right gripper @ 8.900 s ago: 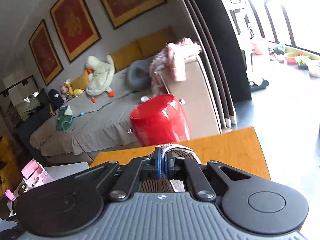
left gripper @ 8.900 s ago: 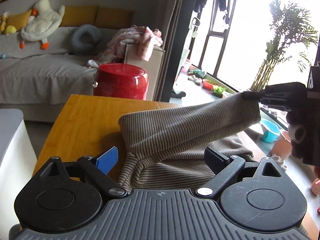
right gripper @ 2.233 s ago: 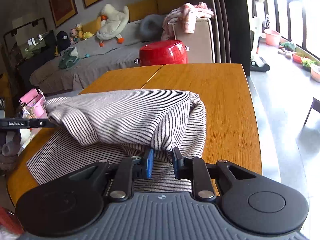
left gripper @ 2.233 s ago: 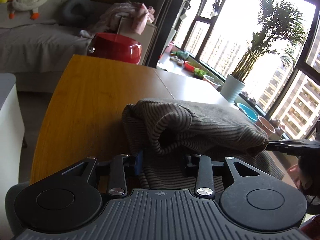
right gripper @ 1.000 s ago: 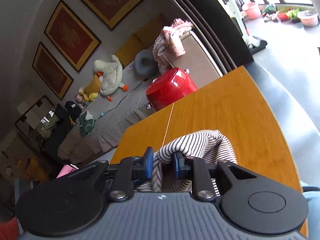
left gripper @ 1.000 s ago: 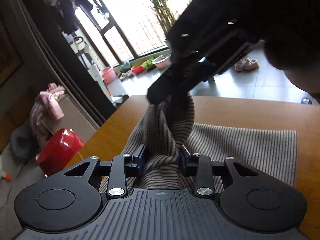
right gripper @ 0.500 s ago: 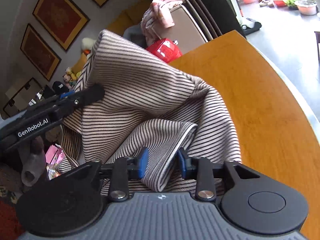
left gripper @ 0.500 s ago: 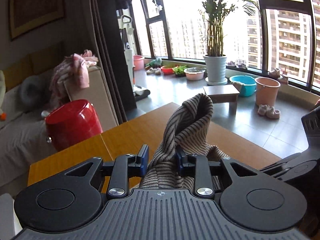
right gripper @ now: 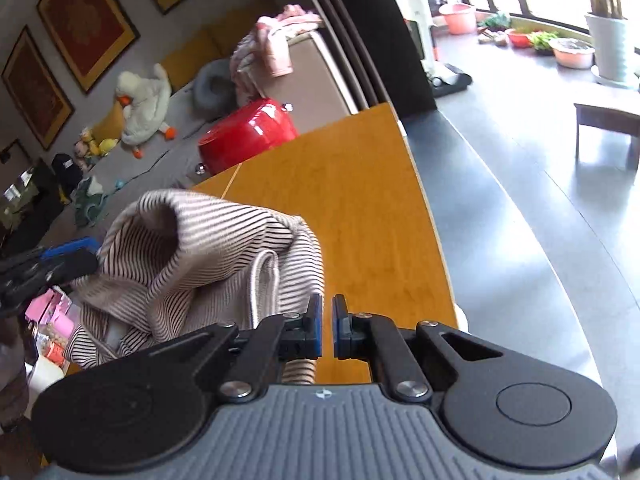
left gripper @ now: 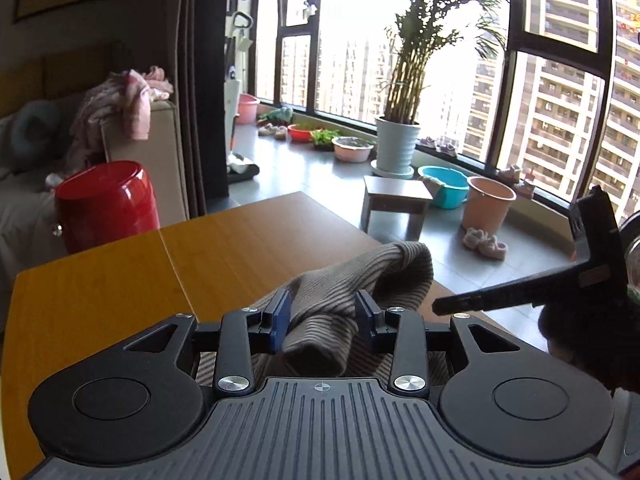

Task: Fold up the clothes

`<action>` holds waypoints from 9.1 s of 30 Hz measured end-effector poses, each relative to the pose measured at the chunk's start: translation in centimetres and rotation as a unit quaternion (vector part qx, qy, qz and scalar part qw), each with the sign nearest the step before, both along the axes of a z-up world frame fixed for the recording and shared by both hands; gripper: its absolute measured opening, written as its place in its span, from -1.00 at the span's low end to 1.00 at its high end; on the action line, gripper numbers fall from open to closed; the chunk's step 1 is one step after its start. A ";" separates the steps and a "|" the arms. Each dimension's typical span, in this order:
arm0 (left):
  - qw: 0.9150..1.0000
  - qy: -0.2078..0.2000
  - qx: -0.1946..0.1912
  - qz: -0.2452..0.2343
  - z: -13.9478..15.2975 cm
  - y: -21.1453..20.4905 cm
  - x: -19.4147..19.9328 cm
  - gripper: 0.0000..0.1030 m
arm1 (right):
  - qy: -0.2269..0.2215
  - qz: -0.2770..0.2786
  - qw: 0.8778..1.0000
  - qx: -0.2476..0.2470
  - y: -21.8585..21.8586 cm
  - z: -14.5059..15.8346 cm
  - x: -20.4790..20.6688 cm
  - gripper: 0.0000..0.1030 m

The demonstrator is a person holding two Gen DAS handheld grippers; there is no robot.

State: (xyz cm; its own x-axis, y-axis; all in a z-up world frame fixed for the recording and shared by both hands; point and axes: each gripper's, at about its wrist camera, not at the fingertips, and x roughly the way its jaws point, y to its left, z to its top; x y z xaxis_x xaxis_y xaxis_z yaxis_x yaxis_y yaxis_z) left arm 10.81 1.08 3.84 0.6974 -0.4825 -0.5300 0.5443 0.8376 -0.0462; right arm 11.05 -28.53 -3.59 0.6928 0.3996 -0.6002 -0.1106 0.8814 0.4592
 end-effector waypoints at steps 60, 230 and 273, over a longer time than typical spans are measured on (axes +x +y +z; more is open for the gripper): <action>0.985 0.096 -0.087 0.111 -3.4 11.3 -2.8 -0.33 | -0.066 0.101 0.991 0.064 4.2 3.8 -2.2 -0.55; 0.967 0.173 -0.172 0.073 -8.3 11.5 7.1 0.92 | -0.126 0.182 0.963 -0.154 12.1 0.0 -8.0 -0.13; 0.998 0.017 0.050 0.037 -4.5 12.4 -4.1 0.98 | -0.190 0.391 0.842 -0.319 22.2 0.7 -9.1 -0.18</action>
